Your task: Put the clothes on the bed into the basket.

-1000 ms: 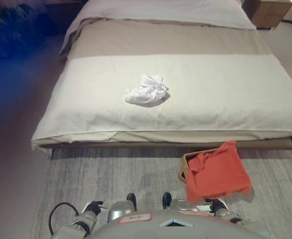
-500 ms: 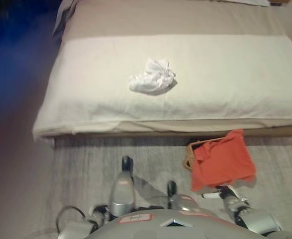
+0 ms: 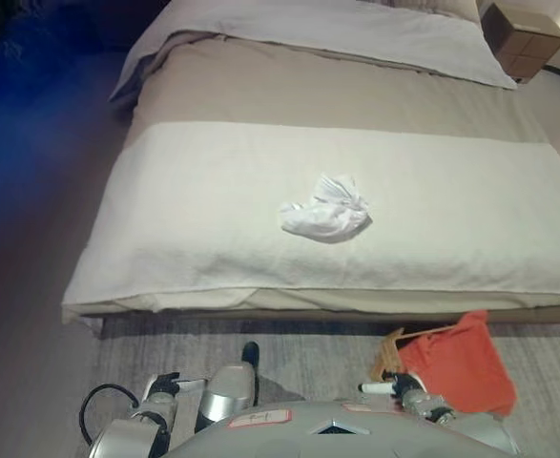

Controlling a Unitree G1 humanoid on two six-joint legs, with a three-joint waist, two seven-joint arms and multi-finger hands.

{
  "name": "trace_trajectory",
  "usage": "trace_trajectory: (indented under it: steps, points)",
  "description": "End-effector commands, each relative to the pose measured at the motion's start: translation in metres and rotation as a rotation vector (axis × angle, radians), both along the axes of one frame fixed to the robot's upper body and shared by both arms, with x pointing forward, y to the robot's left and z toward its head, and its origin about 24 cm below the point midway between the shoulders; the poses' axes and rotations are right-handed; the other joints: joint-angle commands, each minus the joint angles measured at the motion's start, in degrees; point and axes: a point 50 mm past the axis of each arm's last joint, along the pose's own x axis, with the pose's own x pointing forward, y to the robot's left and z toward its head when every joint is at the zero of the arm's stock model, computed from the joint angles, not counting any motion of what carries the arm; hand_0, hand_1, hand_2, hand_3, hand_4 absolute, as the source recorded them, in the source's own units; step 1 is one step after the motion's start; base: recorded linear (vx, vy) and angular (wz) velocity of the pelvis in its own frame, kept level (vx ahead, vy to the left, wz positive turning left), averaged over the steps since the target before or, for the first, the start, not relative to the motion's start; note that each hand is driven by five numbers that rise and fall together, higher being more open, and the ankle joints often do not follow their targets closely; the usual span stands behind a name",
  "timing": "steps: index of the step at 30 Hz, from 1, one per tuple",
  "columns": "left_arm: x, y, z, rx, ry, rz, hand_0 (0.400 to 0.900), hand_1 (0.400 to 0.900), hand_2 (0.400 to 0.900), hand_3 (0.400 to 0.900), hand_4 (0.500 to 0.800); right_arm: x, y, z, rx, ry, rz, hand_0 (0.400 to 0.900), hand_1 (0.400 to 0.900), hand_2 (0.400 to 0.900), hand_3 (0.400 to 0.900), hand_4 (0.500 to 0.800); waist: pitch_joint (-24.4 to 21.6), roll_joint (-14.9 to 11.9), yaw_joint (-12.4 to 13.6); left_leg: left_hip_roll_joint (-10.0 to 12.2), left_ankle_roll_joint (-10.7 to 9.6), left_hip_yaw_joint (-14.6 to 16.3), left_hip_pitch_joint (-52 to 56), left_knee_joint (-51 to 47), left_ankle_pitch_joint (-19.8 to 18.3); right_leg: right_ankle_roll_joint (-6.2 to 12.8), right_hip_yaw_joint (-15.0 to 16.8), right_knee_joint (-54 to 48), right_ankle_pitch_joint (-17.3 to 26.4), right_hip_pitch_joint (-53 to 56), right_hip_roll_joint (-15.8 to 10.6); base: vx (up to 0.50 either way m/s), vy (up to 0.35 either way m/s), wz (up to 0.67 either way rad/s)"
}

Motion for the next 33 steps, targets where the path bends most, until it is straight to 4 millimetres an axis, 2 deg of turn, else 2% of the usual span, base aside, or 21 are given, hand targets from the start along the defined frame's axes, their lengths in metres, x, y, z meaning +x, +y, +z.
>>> trace_trajectory:
  steps: [1,3,4,5,8,10,13,14,15,16,17,18,19,20,21,26,27,28,30,33]
  points:
    - [0.000,0.017,0.005,0.051,0.014,-0.042,0.900,0.900,0.900,0.900,0.800,0.002,-0.030,0.009,-0.092,-0.023,-0.058,0.900,0.900,0.900,0.900,0.800,2.4,1.6,-1.5,0.7,-6.2,-2.8,-1.1,-1.6,3.1,-5.42,-9.7,-14.3,0.8,-1.1,6.1,0.38,0.082,0.66]
    - [0.001,0.016,0.005,0.047,0.014,-0.051,0.900,0.900,0.900,0.900,0.800,-0.002,-0.030,0.008,-0.095,-0.014,-0.059,0.900,0.900,0.900,0.900,0.800,3.5,1.7,-2.7,0.2,-6.3,-3.8,1.1,-1.6,2.0,-5.20,-10.8,-17.3,1.2,-1.3,5.8,0.30,0.008,0.60]
    - [0.003,0.013,0.005,0.040,0.014,-0.073,0.900,0.900,0.900,0.900,0.800,-0.007,-0.032,0.008,-0.103,0.003,-0.057,0.900,0.900,0.900,0.900,0.800,3.9,1.4,-4.2,-0.7,-6.4,-5.3,3.2,-1.6,0.3,-4.27,-9.4,-24.5,4.4,-4.7,5.6,0.37,-0.031,0.71]
    - [0.003,0.013,0.004,0.036,0.016,-0.076,0.900,0.900,0.900,0.900,0.800,-0.007,-0.033,0.008,-0.108,0.006,-0.048,0.900,0.900,0.900,0.900,0.800,4.6,1.4,-4.8,-0.8,-6.5,-5.8,4.7,-1.6,-0.5,-3.50,-9.6,-26.6,6.5,-5.3,4.9,0.46,-0.042,0.80]
    - [-0.004,0.012,0.003,0.030,0.039,-0.087,0.900,0.900,0.900,0.900,0.800,-0.005,-0.035,0.009,-0.131,0.020,0.014,0.900,0.900,0.900,0.900,0.800,5.6,0.9,-5.7,-0.8,-7.0,-7.0,7.6,-1.6,-2.4,-1.58,-9.7,-31.2,11.6,-8.3,3.3,0.33,-0.067,0.45]
    - [-0.012,0.012,0.002,0.035,0.060,-0.082,0.900,0.900,0.900,0.900,0.800,0.004,-0.038,0.012,-0.175,0.005,0.088,0.900,0.900,0.900,0.900,0.800,5.8,0.4,-5.5,-0.8,-6.9,-7.4,9.3,-1.6,-3.6,-0.73,-10.3,-32.0,13.6,-8.8,2.2,0.28,-0.096,0.27]
    - [-0.016,0.014,0.003,0.073,0.059,-0.085,0.900,0.900,0.900,0.900,0.800,0.039,-0.046,0.025,-0.299,-0.075,0.260,0.900,0.900,0.900,0.900,0.800,5.9,-0.8,-5.0,-1.7,-6.7,-8.1,10.9,-1.6,-5.3,-0.52,-8.7,-30.9,14.3,-8.5,1.9,0.20,-0.116,0.09]
    - [-0.017,0.014,0.002,0.083,0.047,-0.077,0.900,0.900,0.900,0.900,0.800,0.059,-0.049,0.033,-0.361,-0.112,0.347,0.900,0.900,0.900,0.900,0.800,6.1,-1.5,-4.5,-1.9,-6.8,-7.9,11.2,-1.6,-6.3,-0.33,-9.0,-31.2,15.2,-8.1,1.7,0.11,-0.088,-0.02]
    - [-0.016,0.013,0.002,0.083,0.046,-0.076,0.900,0.900,0.900,0.900,0.800,0.059,-0.050,0.033,-0.362,-0.113,0.347,0.900,0.900,0.900,0.900,0.800,6.2,-1.5,-4.5,-1.8,-6.8,-7.9,11.4,-1.6,-6.3,-0.32,-9.0,-31.3,15.2,-7.9,1.8,0.15,-0.168,0.03]
    - [-0.017,0.006,0.000,0.079,0.032,-0.078,0.900,0.900,0.900,0.900,0.800,0.092,-0.057,0.051,-0.464,-0.193,0.466,0.900,0.900,0.900,0.900,0.800,5.4,-1.5,-4.5,-1.2,-7.2,-8.1,10.8,-1.6,-7.0,-0.49,-9.0,-32.1,15.6,-7.7,2.0,0.16,-0.161,0.22]
    - [-0.017,0.003,-0.001,0.074,0.030,-0.074,0.900,0.900,0.900,0.900,0.800,0.105,-0.060,0.059,-0.514,-0.218,0.512,0.900,0.900,0.900,0.900,0.800,5.1,-1.2,-4.5,-0.7,-7.5,-8.4,10.4,-1.6,-6.8,-0.65,-9.4,-32.1,15.5,-7.7,2.2,0.17,-0.162,0.23]
    - [-0.017,0.002,-0.001,0.074,0.030,-0.074,0.900,0.900,0.900,0.900,0.800,0.106,-0.060,0.060,-0.515,-0.219,0.512,0.900,0.900,0.900,0.900,0.800,5.1,-1.2,-4.6,-0.7,-7.5,-8.4,10.4,-1.6,-6.9,-0.66,-9.5,-32.1,15.5,-7.7,2.2,0.11,-0.127,0.26]
    - [-0.014,-0.008,-0.003,0.058,0.008,-0.082,0.900,0.900,0.900,0.900,0.800,0.143,-0.064,0.085,-0.605,-0.319,0.573,0.900,0.900,0.900,0.900,0.800,5.2,-0.5,-4.5,0.1,-7.9,-9.2,9.3,-1.6,-6.5,-0.99,-10.3,-31.9,15.0,-8.1,2.4,0.06,-0.118,0.26]
    - [-0.013,-0.012,-0.004,0.050,0.005,-0.097,0.900,0.900,0.900,0.900,0.800,0.152,-0.071,0.094,-0.654,-0.332,0.581,0.900,0.900,0.900,0.900,0.800,5.4,-0.2,-4.5,0.4,-8.1,-9.5,8.6,-1.6,-6.3,-1.11,-10.7,-32.0,14.8,-8.3,2.4,0.05,-0.152,0.33]
    - [-0.012,-0.015,-0.005,0.046,0.012,-0.112,0.900,0.900,0.900,0.900,0.800,0.168,-0.074,0.109,-0.702,-0.356,0.595,0.900,0.900,0.900,0.900,0.800,5.6,0.2,-4.2,0.7,-8.4,-9.7,7.6,-1.6,-6.1,-1.19,-11.0,-32.2,14.6,-8.7,2.5,0.01,-0.105,0.22]
    - [0.000,-0.018,-0.004,0.054,-0.027,-0.080,0.900,0.900,0.900,0.900,0.800,0.235,-0.057,0.165,-0.780,-0.538,0.622,0.900,0.900,0.900,0.900,0.800,7.9,2.1,-3.2,1.5,-9.3,-10.1,2.4,-1.6,-4.3,-1.64,-11.4,-31.9,14.3,-12.2,2.2,-0.05,-0.048,0.06]
    - [0.000,-0.018,-0.004,0.054,-0.028,-0.079,0.900,0.900,0.900,0.900,0.800,0.236,-0.057,0.166,-0.781,-0.539,0.622,0.900,0.900,0.900,0.900,0.800,7.8,2.1,-3.3,1.5,-9.3,-10.1,2.2,-1.6,-4.3,-1.65,-11.3,-31.8,14.3,-12.4,2.2,-0.09,-0.001,0.04]
    - [0.004,-0.021,-0.004,0.048,-0.045,-0.072,0.900,0.900,0.900,0.900,0.800,0.251,-0.054,0.185,-0.801,-0.596,0.616,0.900,0.900,0.900,0.900,0.800,8.8,2.7,-2.9,1.4,-9.6,-10.1,0.4,-1.6,-3.5,-1.78,-11.2,-31.6,14.3,-14.0,2.0,-0.06,-0.004,0.03]
    - [0.008,-0.025,-0.004,0.041,-0.063,-0.066,0.900,0.900,0.900,0.900,0.800,0.265,-0.052,0.205,-0.833,-0.640,0.611,0.900,0.900,0.900,0.900,0.800,9.8,3.3,-2.5,1.4,-9.8,-10.0,-1.3,-1.6,-2.8,-1.94,-11.2,-31.2,14.3,-15.3,1.9,-0.07,-0.021,0.09]
    - [0.012,-0.030,-0.004,0.030,-0.080,-0.056,0.900,0.900,0.900,0.900,0.800,0.277,-0.051,0.224,-0.859,-0.677,0.597,0.900,0.900,0.900,0.900,0.800,11.5,4.1,-2.1,1.3,-10.2,-10.5,-3.8,-1.6,-1.8,-2.09,-11.5,-30.7,14.4,-17.1,1.5,-0.06,-0.015,0.14]
